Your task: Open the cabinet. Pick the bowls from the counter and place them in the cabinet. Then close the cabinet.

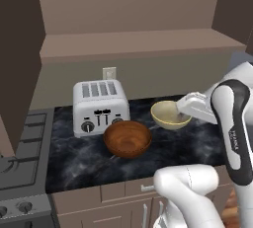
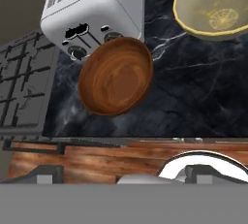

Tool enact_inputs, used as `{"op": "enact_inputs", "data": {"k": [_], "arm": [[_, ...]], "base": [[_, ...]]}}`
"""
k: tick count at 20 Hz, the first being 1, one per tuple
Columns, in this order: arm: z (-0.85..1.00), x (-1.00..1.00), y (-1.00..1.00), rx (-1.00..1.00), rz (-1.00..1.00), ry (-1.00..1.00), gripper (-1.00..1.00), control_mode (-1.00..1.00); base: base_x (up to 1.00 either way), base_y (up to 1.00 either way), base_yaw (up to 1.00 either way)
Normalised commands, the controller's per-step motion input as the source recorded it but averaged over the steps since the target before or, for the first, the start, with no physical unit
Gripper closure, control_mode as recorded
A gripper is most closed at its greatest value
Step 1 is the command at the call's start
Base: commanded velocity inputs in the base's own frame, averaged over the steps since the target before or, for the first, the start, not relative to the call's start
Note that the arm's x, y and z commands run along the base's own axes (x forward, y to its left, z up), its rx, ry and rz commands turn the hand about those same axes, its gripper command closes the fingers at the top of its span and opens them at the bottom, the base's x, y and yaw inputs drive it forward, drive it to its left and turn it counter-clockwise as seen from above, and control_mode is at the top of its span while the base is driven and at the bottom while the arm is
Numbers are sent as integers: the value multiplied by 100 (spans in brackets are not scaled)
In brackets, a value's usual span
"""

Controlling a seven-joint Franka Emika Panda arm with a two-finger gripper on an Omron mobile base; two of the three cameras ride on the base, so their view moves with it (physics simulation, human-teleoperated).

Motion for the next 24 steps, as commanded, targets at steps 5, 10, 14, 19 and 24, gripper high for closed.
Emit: {"op": "enact_inputs", "data": {"k": [5,10,14,19,24], "arm": [[-30,25,0,0,0,-8,-100,-100],[-8,35,0,3,0,0,-100,-100],[-15,26,0,12,0,4,-100,-100],[-36,4,2,8,0,9,-100,-100],[-35,12,9,1,0,7,-100,-100]], "base": [[0,0,0],[0,0,0],[0,0,0],[0,0,0],[0,0,0]]}}
